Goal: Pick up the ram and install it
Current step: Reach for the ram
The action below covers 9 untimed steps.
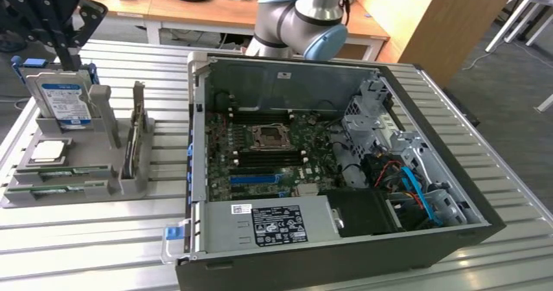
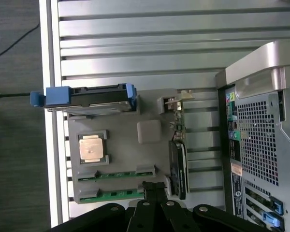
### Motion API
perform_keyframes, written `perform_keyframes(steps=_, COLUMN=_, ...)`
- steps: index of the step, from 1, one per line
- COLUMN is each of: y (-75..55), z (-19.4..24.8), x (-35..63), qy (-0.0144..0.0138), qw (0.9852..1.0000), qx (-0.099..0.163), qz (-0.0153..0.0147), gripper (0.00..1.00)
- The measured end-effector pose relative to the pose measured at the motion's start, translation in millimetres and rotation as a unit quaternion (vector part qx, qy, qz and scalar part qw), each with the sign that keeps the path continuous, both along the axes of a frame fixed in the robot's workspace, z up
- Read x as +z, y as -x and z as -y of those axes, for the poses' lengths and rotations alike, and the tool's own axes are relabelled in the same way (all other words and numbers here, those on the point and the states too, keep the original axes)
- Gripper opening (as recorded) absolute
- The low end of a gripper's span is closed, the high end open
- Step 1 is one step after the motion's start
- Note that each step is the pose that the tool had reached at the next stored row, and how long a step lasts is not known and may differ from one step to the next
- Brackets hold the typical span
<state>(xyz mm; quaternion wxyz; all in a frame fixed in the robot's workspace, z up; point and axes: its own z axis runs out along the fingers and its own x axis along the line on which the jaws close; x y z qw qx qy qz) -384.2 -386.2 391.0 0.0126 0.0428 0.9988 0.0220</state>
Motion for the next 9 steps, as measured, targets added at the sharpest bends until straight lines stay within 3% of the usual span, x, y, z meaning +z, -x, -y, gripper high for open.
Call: perform_keyframes(steps=9, y=21.7, z=-0.5, x=-0.4, qy=0.0, qw=1.0, qx=-0.001, qz=0.0, gripper=0.11)
